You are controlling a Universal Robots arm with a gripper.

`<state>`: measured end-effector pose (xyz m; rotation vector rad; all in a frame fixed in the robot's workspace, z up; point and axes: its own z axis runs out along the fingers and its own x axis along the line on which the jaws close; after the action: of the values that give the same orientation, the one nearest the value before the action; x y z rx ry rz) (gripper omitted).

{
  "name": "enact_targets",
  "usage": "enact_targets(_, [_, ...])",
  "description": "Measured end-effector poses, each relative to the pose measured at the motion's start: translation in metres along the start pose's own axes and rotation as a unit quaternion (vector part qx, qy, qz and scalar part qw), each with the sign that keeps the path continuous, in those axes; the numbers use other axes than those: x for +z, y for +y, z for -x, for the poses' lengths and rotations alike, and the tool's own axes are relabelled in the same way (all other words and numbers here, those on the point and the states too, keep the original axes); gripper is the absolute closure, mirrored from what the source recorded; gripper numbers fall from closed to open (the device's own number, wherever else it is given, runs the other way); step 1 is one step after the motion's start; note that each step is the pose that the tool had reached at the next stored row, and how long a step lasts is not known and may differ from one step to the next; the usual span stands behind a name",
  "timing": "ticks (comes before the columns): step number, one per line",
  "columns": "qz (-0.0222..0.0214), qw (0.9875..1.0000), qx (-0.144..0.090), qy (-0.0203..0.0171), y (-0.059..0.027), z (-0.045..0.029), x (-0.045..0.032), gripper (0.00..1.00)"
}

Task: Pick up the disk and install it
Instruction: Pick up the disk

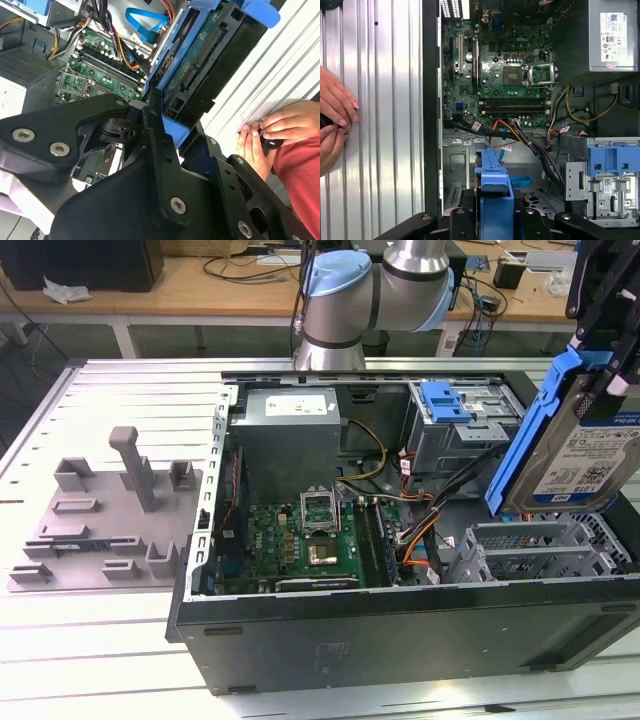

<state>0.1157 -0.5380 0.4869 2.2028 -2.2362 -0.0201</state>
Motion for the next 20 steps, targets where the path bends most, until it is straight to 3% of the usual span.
enact_targets(20, [0.0,0.9999,-0.01,0.0001,0.0028,-0.0004,0.0035,0.64])
